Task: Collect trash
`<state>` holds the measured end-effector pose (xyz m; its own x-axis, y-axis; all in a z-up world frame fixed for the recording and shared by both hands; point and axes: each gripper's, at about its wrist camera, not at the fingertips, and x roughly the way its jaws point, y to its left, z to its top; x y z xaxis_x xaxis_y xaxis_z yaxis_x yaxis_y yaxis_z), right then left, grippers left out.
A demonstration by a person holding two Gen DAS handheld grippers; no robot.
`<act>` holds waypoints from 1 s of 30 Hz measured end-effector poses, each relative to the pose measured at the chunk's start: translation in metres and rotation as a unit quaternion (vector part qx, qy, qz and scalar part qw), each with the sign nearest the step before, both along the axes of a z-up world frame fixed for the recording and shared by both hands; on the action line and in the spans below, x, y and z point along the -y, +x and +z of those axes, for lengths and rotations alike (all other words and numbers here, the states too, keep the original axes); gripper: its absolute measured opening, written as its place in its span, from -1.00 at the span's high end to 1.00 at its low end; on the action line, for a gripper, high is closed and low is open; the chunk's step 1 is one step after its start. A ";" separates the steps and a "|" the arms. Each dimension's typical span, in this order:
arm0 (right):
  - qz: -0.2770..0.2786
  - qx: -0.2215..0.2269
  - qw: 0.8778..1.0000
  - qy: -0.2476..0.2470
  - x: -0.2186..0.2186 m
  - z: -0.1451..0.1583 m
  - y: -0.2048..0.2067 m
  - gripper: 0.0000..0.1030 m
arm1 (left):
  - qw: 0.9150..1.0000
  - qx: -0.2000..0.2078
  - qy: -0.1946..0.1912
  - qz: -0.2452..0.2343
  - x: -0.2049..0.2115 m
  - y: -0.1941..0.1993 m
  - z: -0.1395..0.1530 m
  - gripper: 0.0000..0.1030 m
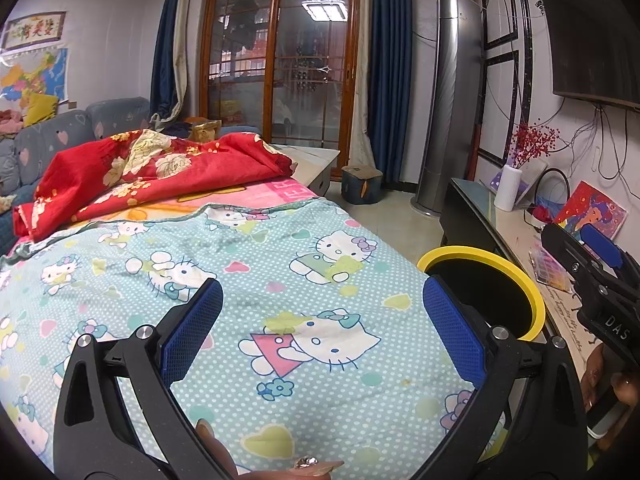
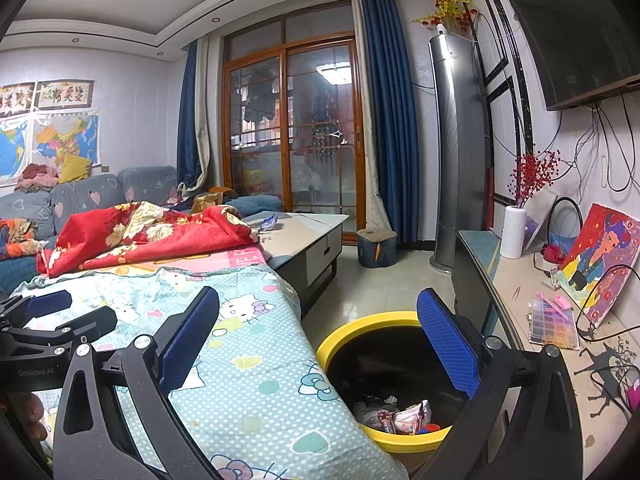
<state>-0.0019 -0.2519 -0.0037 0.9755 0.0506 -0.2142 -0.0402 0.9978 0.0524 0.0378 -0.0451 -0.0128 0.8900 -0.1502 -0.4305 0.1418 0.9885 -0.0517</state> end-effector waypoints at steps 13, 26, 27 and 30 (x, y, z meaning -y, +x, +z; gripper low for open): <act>-0.002 -0.005 1.000 0.004 0.003 -0.003 0.001 -0.87 | 1.000 -0.008 0.012 -0.002 0.004 0.001 -0.004 -0.79; 0.151 -0.101 0.983 0.001 -0.098 0.005 0.058 -0.87 | 0.987 -0.057 -0.016 0.149 -0.130 0.024 0.015 -0.79; 0.180 -0.108 0.978 -0.001 -0.123 0.007 0.063 -0.87 | 0.979 -0.065 -0.016 0.195 -0.167 0.022 0.015 -0.79; 0.272 -0.155 0.949 -0.022 -0.216 0.004 0.079 -0.87 | 0.943 -0.104 -0.020 0.316 -0.264 0.015 0.007 -0.79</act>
<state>0.0769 -0.0362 0.0001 0.6968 0.5137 -0.5005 -0.5406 0.8348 0.1041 0.0527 0.2191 -0.0053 0.7045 0.3620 -0.6105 -0.4926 0.8686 -0.0535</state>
